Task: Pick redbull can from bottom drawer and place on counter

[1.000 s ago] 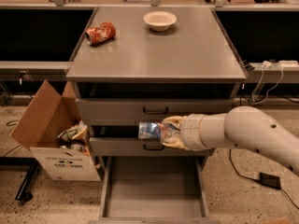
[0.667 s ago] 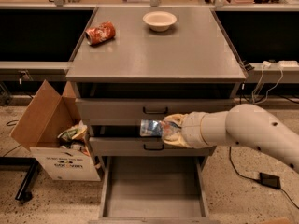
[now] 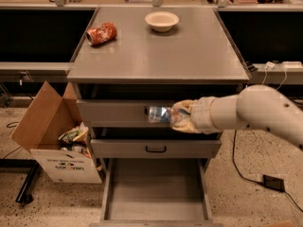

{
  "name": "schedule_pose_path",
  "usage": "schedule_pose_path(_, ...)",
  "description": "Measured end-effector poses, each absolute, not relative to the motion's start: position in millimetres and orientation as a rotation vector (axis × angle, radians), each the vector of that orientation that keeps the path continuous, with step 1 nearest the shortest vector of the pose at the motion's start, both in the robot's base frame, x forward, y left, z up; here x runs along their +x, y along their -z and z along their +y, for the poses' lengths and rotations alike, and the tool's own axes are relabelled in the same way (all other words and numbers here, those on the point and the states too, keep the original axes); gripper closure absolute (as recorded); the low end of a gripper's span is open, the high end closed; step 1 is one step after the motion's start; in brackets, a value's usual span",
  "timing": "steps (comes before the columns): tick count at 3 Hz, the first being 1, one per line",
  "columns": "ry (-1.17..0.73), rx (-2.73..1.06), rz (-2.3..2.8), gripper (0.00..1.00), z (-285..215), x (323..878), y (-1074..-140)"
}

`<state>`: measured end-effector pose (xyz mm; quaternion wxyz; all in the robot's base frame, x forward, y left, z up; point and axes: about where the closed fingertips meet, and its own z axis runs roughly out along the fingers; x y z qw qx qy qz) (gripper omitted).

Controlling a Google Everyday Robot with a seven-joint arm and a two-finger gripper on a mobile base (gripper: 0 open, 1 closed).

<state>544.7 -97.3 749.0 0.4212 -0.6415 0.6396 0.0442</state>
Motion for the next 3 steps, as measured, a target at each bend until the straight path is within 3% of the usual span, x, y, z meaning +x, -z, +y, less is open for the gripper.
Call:
schedule_pose_path(1, -0.031, -1.549, 1.568, 1.0, -127.9, 587.7, -810.6)
schedule_pose_path(3, -0.019, -1.518, 1.563, 1.0, -131.1, 591.0, -823.7)
